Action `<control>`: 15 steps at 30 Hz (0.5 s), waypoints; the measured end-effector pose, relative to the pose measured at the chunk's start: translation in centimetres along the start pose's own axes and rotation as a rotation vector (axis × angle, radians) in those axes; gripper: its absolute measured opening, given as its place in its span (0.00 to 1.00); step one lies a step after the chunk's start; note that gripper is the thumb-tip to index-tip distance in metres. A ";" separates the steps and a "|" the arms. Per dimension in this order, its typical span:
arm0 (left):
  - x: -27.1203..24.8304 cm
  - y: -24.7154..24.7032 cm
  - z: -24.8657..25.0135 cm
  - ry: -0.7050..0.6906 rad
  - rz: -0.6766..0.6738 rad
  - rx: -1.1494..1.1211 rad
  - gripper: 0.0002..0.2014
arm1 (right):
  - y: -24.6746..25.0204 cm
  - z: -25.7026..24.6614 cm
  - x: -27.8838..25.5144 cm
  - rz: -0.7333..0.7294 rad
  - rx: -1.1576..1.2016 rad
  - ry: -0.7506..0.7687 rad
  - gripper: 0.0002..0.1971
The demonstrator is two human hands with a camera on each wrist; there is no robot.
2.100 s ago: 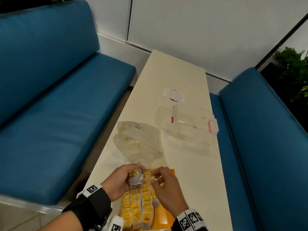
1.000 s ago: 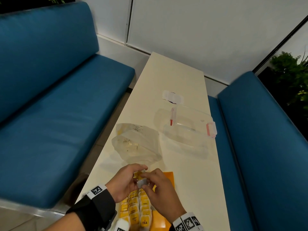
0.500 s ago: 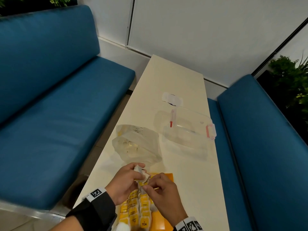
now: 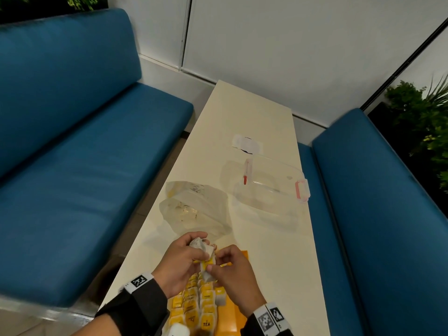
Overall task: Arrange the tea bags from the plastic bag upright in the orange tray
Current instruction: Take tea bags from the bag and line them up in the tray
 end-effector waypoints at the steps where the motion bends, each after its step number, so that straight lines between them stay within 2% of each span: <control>1: 0.1 0.0 0.1 -0.004 -0.003 -0.007 0.25 | -0.1 0.0 0.0 -0.009 -0.003 -0.002 0.13; 6: 0.1 0.0 0.1 -0.004 -0.002 -0.036 0.24 | -0.1 -0.6 -0.1 -0.030 -0.007 0.070 0.11; 11: -0.2 0.2 0.7 0.000 0.033 -0.042 0.22 | 1.1 -1.1 0.3 0.052 -0.117 0.136 0.08; 15: -0.3 1.0 0.9 0.025 0.040 -0.104 0.14 | 2.7 -1.6 0.5 0.027 -0.129 0.133 0.06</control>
Point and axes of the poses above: each hand's wrist, its own x-axis towards the middle knuckle, its own y-axis out of the back of the hand, z = x × y, the point moved 7 cm from there along x, towards the middle knuckle, and after that the axes turned 9 degrees about y, right-handed, at the moved point
